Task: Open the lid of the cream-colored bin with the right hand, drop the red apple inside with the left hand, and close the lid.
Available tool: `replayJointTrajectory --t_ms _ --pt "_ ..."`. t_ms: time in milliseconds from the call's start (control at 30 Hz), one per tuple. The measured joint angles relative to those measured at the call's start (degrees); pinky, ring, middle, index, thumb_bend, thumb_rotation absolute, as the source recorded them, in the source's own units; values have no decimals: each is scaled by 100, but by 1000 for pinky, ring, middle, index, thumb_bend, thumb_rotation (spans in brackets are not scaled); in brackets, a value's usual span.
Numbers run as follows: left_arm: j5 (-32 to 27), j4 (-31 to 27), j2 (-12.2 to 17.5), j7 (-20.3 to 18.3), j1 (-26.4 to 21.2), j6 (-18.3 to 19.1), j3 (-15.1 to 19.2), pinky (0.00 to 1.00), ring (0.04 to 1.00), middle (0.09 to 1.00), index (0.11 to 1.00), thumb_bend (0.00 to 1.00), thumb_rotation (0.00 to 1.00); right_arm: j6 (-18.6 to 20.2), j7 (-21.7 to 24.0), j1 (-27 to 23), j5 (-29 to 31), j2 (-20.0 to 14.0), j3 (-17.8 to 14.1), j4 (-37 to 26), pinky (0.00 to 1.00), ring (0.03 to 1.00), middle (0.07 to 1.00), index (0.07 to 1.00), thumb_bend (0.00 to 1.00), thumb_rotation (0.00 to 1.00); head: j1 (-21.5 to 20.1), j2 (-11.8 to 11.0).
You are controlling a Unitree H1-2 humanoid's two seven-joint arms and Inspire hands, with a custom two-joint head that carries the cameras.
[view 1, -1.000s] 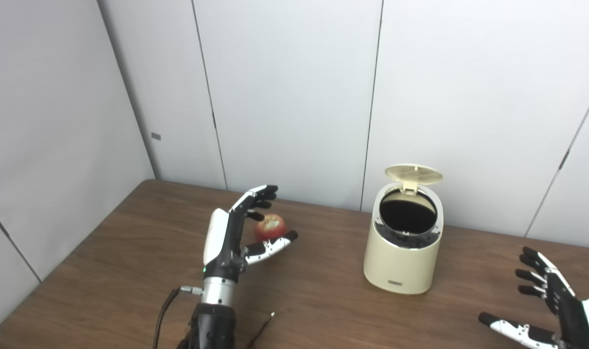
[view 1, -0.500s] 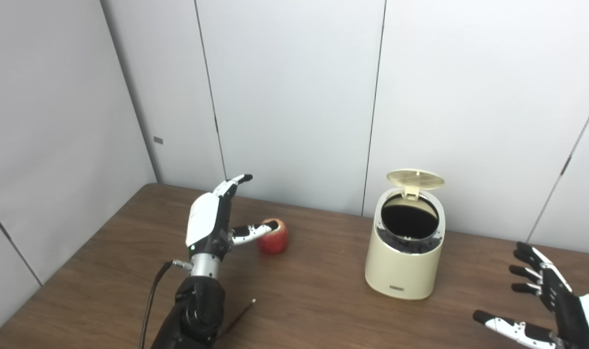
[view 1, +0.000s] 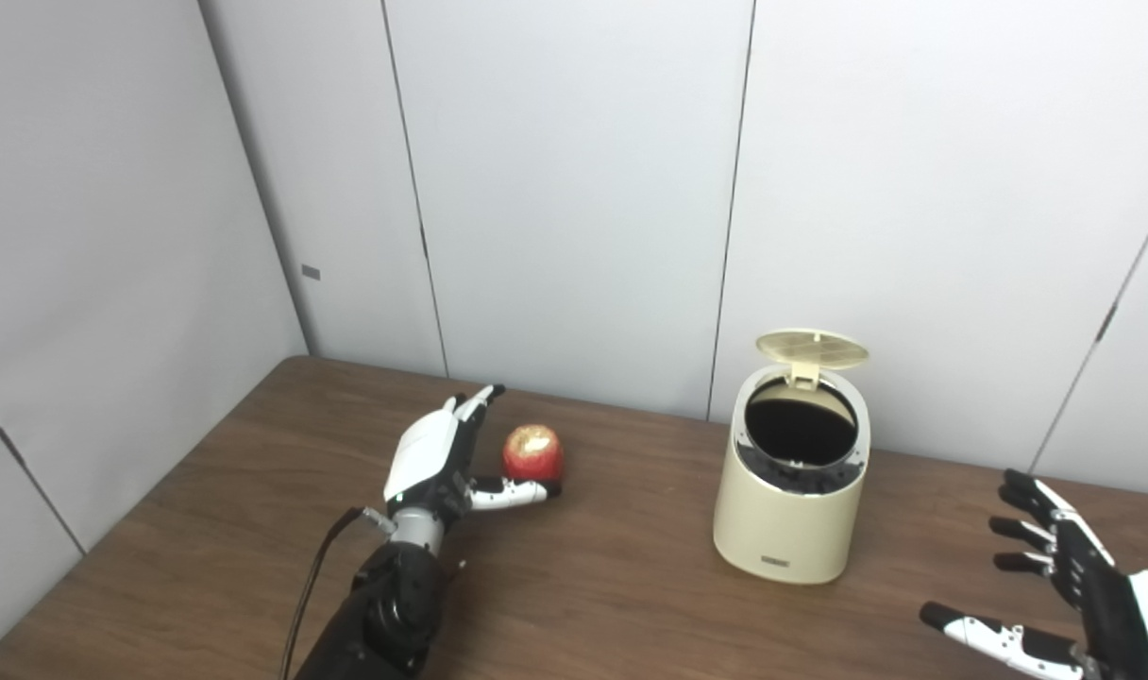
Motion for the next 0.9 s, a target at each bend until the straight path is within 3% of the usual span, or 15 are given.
replayJointTrajectory --t_ms 267,700,900 --pt "2 595 0 50 -174 9 -205 987 983 894 917 964 378 11 -1 14 -1 10 1 -7 616 739 828 839 754 0 -35 9" --pt "14 1145 -30 542 -431 -4 -303 926 921 849 882 917 378 1 6 58 -23 2 28 -7 611 746 835 846 745 0 -88 70" --pt "-107 1274 -43 708 -460 -210 -309 906 842 757 821 871 324 1 6 58 -87 2 53 -10 610 748 836 846 746 0 -106 106"
